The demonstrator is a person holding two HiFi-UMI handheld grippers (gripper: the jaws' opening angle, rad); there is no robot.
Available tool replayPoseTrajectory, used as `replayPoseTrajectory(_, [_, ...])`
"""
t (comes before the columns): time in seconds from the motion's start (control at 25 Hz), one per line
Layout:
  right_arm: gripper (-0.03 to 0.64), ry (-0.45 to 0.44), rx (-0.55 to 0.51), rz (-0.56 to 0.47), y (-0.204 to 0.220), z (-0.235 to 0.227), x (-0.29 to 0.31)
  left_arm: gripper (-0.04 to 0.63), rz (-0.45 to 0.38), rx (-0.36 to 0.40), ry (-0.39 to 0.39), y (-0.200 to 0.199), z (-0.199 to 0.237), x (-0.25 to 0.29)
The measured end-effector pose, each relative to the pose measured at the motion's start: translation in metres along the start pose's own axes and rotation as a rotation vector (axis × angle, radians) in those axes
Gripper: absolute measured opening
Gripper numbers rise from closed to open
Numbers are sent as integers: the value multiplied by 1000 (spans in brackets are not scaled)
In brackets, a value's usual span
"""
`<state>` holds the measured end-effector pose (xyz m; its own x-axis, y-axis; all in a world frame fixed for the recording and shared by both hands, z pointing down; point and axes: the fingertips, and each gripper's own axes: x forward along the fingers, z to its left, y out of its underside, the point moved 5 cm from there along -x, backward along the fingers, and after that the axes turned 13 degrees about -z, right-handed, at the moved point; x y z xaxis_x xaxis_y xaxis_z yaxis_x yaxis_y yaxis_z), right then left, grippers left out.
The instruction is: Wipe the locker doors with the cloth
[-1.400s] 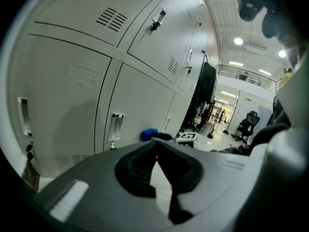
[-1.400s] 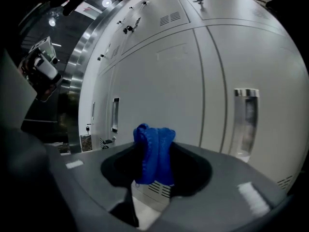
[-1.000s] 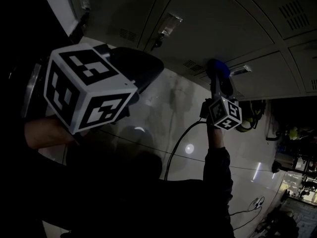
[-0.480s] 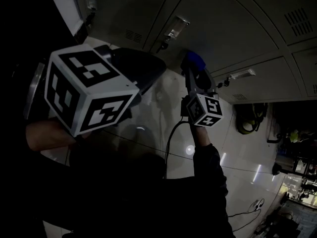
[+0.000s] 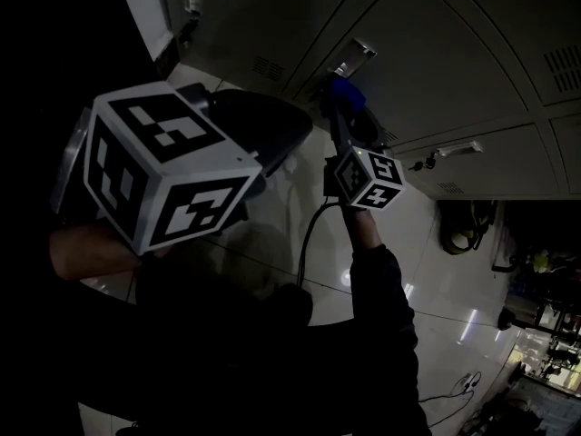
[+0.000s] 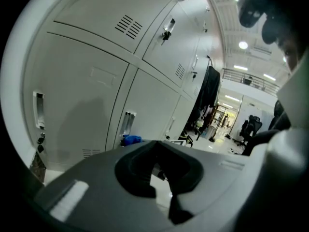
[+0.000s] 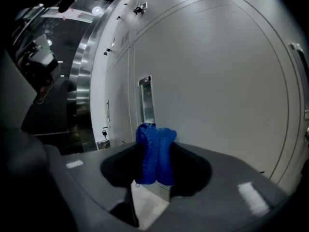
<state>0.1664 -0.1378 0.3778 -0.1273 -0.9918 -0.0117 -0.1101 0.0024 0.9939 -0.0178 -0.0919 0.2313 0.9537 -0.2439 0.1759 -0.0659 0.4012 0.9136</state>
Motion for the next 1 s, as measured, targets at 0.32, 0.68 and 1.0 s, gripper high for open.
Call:
replayPoseTrajectory(0.32, [163, 36, -8, 8, 3, -18, -9, 0, 2, 0, 6, 0, -3, 2])
replayPoseTrajectory(0.68, [164, 141, -49, 14, -2, -79, -61, 0, 30, 5, 17, 4, -10, 19])
replayPoseTrajectory(1.0, [164, 253, -71, 16, -8, -135, -110, 0, 48, 17, 29, 8, -17, 32])
